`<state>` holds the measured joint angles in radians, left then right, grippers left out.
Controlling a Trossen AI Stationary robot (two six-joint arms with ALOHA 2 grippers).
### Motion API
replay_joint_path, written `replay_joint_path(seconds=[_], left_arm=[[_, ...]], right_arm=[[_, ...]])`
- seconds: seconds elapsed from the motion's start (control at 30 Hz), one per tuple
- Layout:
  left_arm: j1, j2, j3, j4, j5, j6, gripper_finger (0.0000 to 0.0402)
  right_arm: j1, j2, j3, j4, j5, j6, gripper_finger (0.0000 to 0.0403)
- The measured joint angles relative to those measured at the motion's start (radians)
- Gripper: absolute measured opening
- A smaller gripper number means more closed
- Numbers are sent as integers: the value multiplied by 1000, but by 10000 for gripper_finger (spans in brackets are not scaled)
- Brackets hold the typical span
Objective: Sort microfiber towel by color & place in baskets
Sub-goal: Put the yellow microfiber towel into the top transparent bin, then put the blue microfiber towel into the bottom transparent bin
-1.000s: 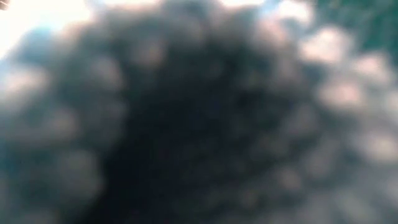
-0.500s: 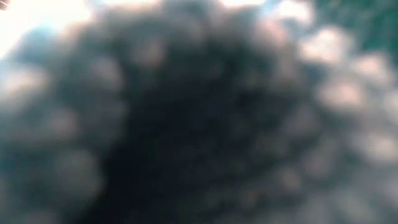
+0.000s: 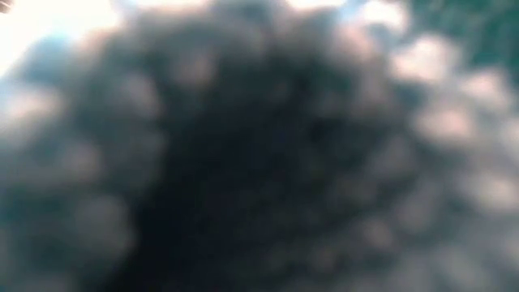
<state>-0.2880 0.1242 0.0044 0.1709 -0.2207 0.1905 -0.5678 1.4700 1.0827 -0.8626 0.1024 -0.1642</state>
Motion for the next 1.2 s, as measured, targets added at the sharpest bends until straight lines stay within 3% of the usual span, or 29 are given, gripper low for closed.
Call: replay_joint_path(seconds=[0.27, 0.57, 0.93, 1.2], left_arm=[[0, 0, 0, 0, 0, 0, 223], [0, 0, 0, 0, 0, 0, 223], [0, 0, 0, 14, -7, -1, 223], [0, 0, 0, 56, -9, -1, 223]], right_arm=[[37, -32, 197, -125, -1, -4, 235], [106, -115, 394, -193, -3, 3, 247], [199, -259, 433, -195, -131, 56, 247], [290, -274, 433, -180, -262, 74, 247]])
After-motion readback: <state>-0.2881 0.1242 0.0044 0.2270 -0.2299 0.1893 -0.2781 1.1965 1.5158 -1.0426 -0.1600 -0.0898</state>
